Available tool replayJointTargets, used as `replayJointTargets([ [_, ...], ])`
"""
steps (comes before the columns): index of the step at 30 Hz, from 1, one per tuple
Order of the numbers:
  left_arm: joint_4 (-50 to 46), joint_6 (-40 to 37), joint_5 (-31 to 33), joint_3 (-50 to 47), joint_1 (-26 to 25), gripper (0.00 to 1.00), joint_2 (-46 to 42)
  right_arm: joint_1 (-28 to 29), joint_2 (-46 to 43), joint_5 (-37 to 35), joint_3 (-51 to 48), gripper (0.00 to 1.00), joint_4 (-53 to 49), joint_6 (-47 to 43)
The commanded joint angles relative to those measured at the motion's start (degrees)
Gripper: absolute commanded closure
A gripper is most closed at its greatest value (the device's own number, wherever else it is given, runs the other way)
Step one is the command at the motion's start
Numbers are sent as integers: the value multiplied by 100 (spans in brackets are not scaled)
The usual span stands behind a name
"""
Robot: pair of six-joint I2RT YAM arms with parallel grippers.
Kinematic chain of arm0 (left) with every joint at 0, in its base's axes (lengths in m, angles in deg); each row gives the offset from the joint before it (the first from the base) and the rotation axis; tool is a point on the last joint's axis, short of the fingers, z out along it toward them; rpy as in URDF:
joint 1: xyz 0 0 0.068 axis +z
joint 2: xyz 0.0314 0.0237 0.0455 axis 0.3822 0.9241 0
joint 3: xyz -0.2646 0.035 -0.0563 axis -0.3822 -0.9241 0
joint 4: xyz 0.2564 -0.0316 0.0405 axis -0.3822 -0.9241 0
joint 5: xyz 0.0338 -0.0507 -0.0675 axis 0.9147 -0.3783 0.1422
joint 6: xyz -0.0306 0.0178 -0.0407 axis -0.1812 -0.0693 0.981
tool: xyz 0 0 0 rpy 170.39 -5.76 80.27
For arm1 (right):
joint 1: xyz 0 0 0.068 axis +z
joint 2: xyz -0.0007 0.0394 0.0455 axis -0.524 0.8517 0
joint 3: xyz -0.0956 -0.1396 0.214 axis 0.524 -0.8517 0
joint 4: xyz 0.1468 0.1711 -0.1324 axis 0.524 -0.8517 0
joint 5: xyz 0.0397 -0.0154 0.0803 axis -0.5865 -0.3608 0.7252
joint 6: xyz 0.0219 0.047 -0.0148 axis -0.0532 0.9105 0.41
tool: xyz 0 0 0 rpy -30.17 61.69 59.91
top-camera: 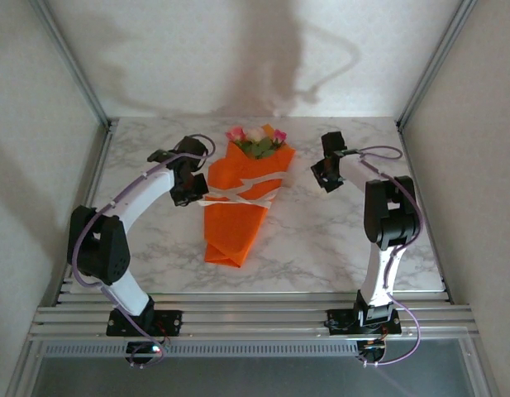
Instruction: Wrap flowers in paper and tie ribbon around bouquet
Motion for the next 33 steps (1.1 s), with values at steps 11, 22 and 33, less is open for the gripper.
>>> replayJointTargets([
  [11,235,193,-256,-241,-66,100,-24,1559,-580,965,-640,51,871,1369],
  [22,255,193,-269,-252,-101,100,-69,1651,-216,890,-401,61,392,1240],
  [33,272,210,-268,-206,-163,100,-10,1650,38,738,-275,84,395,1225],
])
